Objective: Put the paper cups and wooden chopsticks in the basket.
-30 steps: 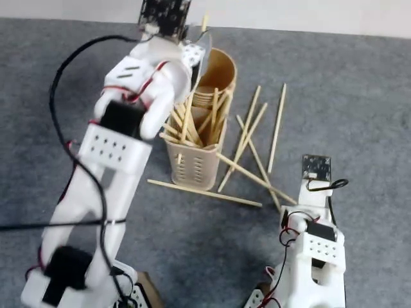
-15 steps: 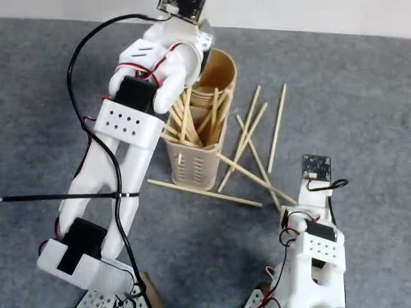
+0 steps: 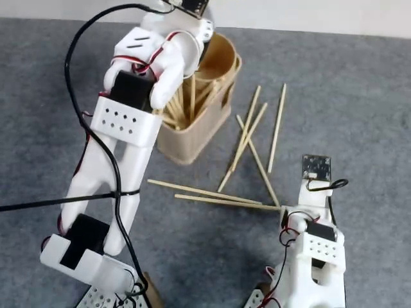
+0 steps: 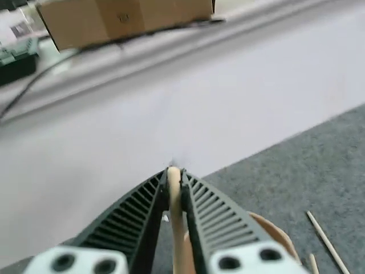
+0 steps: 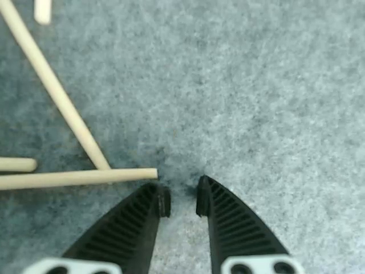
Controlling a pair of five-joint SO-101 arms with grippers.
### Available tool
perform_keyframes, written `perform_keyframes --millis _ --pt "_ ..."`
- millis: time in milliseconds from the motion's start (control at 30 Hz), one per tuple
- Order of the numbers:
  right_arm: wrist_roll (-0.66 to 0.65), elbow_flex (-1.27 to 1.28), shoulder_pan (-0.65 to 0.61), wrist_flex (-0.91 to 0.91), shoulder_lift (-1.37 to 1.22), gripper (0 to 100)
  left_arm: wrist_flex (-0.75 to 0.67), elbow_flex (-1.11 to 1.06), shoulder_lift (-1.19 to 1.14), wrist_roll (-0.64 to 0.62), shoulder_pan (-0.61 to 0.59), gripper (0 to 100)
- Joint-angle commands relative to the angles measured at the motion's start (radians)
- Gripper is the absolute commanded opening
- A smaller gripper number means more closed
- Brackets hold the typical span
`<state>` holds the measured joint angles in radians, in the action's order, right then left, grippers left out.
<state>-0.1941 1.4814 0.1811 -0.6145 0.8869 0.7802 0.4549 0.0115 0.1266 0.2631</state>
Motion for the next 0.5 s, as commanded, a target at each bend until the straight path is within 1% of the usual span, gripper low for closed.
perform_keyframes --millis 0,133,333,467 --pt "0.003 -0.018 -0.010 0.013 0.002 10.1 -0.006 0.087 0.022 0.014 0.005 1" --pt "0.003 -0.018 -0.010 0.013 0.002 10.1 -0.006 0.077 0.016 0.014 0.007 1" --pt "0.003 -0.018 -0.010 0.013 0.002 10.1 -0.008 0.061 -0.081 0.009 0.022 1" --pt "0.003 -0.018 -0.010 0.015 0.002 10.1 0.012 0.134 -0.077 0.006 0.050 1"
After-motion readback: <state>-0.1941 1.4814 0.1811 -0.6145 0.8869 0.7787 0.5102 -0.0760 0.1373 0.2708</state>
